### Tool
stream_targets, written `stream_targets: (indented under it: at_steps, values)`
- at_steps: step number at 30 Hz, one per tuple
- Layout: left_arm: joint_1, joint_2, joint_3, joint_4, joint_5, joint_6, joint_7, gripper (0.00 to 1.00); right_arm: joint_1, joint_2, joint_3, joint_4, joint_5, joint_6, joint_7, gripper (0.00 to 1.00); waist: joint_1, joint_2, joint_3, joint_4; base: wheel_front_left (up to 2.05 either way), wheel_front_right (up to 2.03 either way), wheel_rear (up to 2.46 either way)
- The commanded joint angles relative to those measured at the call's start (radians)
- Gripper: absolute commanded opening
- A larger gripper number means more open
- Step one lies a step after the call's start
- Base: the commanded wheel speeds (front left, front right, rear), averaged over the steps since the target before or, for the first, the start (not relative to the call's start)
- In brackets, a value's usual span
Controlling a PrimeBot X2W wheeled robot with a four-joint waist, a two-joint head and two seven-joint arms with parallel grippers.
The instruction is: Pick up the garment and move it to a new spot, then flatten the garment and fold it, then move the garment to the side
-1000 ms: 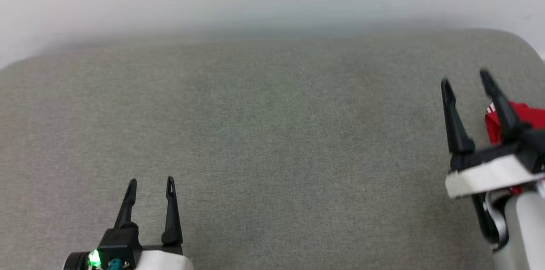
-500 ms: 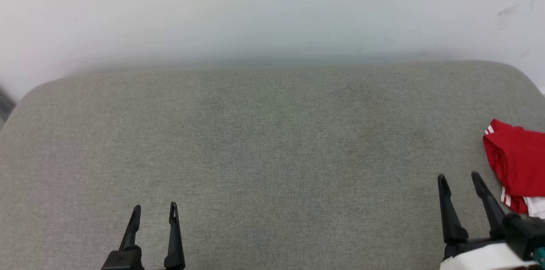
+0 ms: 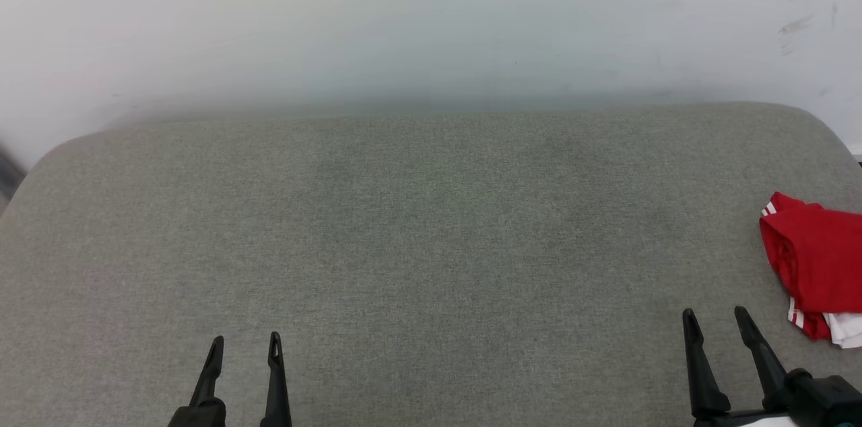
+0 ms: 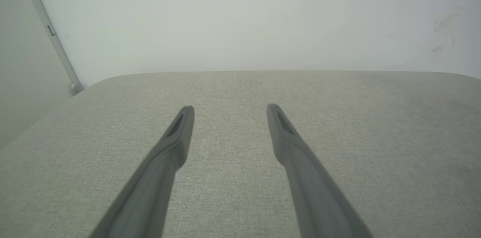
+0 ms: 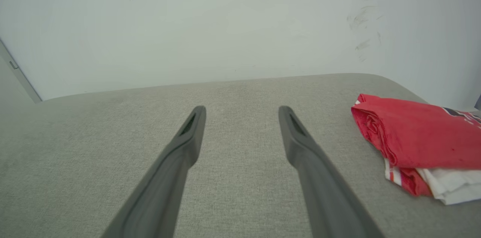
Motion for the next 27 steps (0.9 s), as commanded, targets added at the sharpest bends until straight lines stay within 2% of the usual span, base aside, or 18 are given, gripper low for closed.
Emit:
stream_targets:
  at_steps: [1, 5, 27]
  values:
    - [0.000, -0.001, 0.000, 0.003, 0.006, -0.001, -0.002, 0.00, -0.004, 0.005, 0.001, 0.003, 0.002, -0.001, -0.001, 0.00, 0.0001, -0.0001, 0.001, 0.002, 0.00, 0.00, 0.00]
    - [0.007, 0.000, -0.002, 0.032, -0.011, -0.003, 0.005, 0.00, 0.003, 0.001, 0.003, 0.030, 0.005, 0.000, 0.002, 0.00, 0.0001, -0.0001, 0.001, 0.002, 0.00, 0.00, 0.00]
    - [-0.081, 0.020, 0.016, 0.085, -0.460, -0.057, 0.089, 0.00, -0.070, -0.007, -0.004, 0.066, 0.427, 0.000, 0.093, 0.00, 0.0001, -0.0001, 0.005, 0.008, 0.00, 0.00, 0.00]
